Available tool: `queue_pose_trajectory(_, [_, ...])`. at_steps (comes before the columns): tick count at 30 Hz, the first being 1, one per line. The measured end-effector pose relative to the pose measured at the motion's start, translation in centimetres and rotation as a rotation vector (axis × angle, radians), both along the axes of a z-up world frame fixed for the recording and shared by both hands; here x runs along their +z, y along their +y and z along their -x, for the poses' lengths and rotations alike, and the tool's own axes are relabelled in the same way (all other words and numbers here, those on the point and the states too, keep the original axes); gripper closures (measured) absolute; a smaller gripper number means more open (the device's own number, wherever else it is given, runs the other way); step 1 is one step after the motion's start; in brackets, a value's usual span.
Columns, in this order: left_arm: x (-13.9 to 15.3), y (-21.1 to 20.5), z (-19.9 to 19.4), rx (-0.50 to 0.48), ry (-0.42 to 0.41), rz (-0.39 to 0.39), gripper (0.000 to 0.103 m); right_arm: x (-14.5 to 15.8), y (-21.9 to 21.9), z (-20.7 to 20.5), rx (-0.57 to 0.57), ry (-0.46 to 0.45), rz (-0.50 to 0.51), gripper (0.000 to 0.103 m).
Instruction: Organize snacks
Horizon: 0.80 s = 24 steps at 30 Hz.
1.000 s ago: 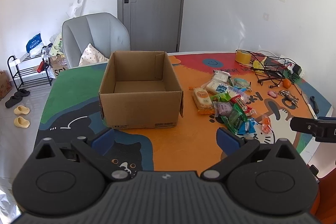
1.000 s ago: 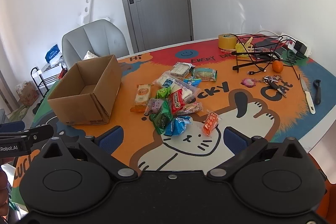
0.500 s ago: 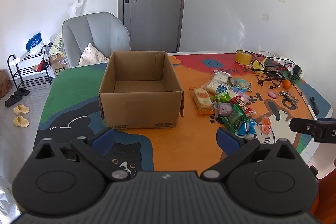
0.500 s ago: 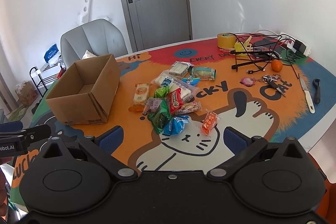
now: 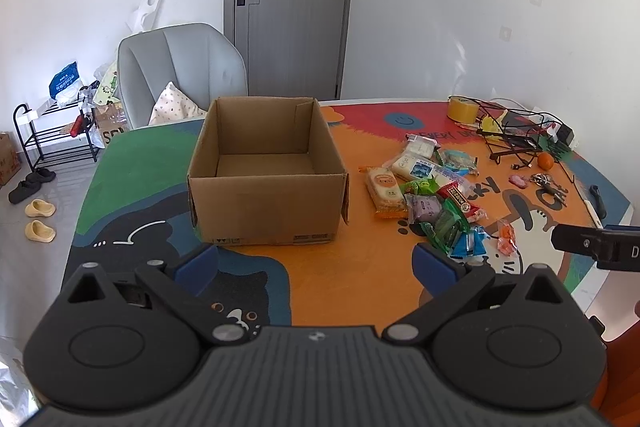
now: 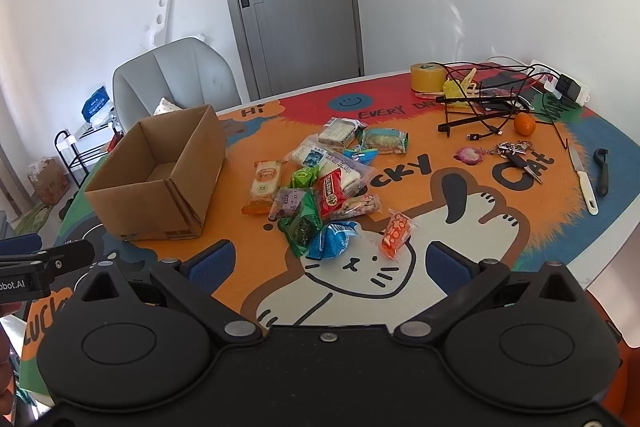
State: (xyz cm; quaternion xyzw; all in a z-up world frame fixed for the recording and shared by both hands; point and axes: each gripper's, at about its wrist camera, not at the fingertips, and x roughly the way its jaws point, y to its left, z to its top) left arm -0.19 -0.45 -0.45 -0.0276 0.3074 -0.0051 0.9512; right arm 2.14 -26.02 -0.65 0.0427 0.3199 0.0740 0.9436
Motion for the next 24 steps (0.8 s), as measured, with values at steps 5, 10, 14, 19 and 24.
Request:
queue_pose_trajectory(5, [0.0, 0.0, 0.0, 0.002, -0.001, -0.001, 0.001, -0.1, 0.0, 0.0, 0.002, 0.0, 0.001, 0.0])
queue_pose_trajectory(10, [0.0, 0.0, 0.0, 0.001, 0.0, 0.001, 0.001, -0.1, 0.0, 0.0, -0.002, 0.0, 0.0, 0.0])
queue_pose_trajectory(14, [0.0, 0.0, 0.0, -0.003, -0.004, -0.002, 0.001, -0.2, -0.1, 0.0, -0.001, -0.001, 0.0, 0.0])
queue_pose_trajectory(19, [-0.1, -0.4, -0.2, -0.011, -0.001, -0.005, 0.001, -0.5, -0.1, -0.4, -0.004, 0.012, 0.005, 0.0])
queue_pose_trajectory(24, [-0.7, -1.1, -1.2, -0.004, 0.014, -0.015, 0.001, -1.2, -0.5, -1.2, -0.009, 0.022, 0.004, 0.0])
